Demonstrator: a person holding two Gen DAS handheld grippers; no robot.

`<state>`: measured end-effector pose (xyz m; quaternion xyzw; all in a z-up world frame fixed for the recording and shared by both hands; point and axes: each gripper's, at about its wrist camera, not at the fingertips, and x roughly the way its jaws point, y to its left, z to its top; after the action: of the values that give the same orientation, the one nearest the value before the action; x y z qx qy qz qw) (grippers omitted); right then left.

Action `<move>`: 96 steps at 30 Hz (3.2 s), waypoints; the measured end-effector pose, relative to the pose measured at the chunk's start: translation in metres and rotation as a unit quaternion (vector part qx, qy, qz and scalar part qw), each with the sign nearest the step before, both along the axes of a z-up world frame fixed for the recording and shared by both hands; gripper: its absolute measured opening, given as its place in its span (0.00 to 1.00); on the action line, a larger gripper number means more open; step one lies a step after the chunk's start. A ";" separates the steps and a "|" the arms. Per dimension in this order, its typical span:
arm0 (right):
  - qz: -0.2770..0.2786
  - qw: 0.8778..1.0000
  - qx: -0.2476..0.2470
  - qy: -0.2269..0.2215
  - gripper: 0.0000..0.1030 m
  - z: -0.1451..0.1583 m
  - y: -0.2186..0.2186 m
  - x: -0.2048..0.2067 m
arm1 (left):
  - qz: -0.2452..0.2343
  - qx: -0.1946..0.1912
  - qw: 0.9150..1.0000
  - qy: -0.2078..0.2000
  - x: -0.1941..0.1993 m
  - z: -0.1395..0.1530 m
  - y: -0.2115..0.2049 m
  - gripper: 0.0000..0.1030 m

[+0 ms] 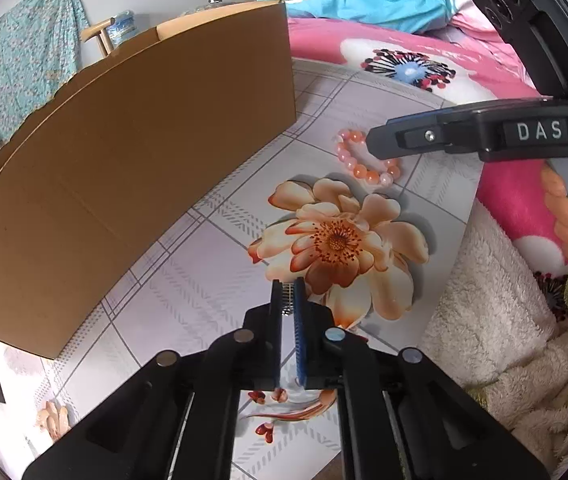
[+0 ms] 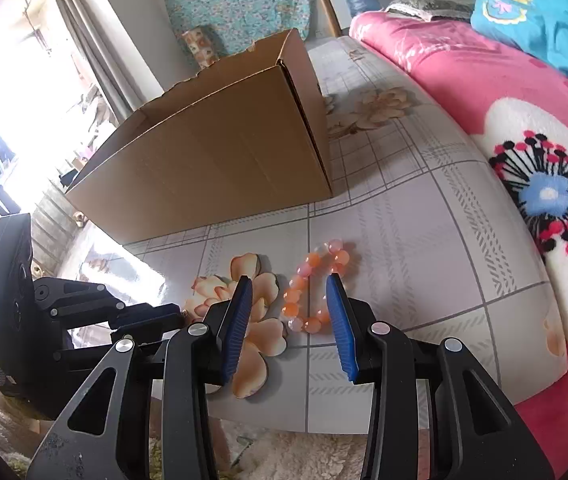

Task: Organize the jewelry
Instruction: 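Close the left tool on the gold bar charm while the right tool lowers to the bracelet, then close the right tool on the pink-orange bead bracelet and lift it, then carry the bracelet and the bar charm over the box with both tools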

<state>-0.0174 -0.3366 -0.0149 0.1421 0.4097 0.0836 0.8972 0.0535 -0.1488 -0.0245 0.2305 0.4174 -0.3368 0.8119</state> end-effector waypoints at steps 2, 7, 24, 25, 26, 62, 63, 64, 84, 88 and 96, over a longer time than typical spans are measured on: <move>0.000 1.000 0.000 -0.001 0.36 0.000 -0.001 0.000 | 0.004 -0.007 1.000 0.004 0.000 0.001 0.000 0.04; 0.000 1.000 -0.009 -0.004 0.36 0.004 -0.001 -0.001 | 0.014 -0.020 1.000 0.010 0.000 0.000 0.002 0.04; 0.032 0.993 -0.112 0.021 0.34 -0.004 0.031 0.025 | 0.064 -0.088 0.994 0.019 0.004 0.021 0.037 0.04; 0.033 0.992 -0.116 0.029 0.32 -0.006 0.033 0.028 | 0.066 -0.092 0.993 0.017 0.004 0.022 0.039 0.04; 0.032 0.991 -0.122 0.039 0.30 -0.010 0.034 0.032 | 0.067 -0.096 0.993 0.016 0.004 0.022 0.041 0.04; 0.011 0.986 0.121 -0.115 0.07 0.103 -0.032 0.016 | 0.095 -0.205 0.972 -0.068 -0.002 0.131 0.097 0.04; 0.023 0.984 0.119 -0.128 0.07 0.113 -0.028 0.021 | 0.092 -0.206 0.971 -0.076 0.003 0.140 0.098 0.04; 0.032 0.983 0.118 -0.136 0.07 0.119 -0.030 0.027 | 0.088 -0.204 0.971 -0.082 0.008 0.147 0.099 0.04; 0.166 0.981 0.100 -0.026 0.07 0.093 0.009 0.174 | 0.056 -0.104 0.977 0.174 0.183 0.106 0.047 0.04; 0.175 0.982 0.076 -0.004 0.07 0.083 0.011 0.181 | 0.071 -0.083 0.967 0.229 0.207 0.086 0.040 0.04; 0.193 0.980 0.039 0.019 0.07 0.080 0.017 0.189 | 0.097 -0.049 0.950 0.292 0.224 0.058 0.035 0.04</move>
<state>0.1720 -0.3192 0.0649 0.0969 0.4431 0.2687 0.8497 0.2772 -0.1143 0.0332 0.0401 0.6397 -0.3295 0.6933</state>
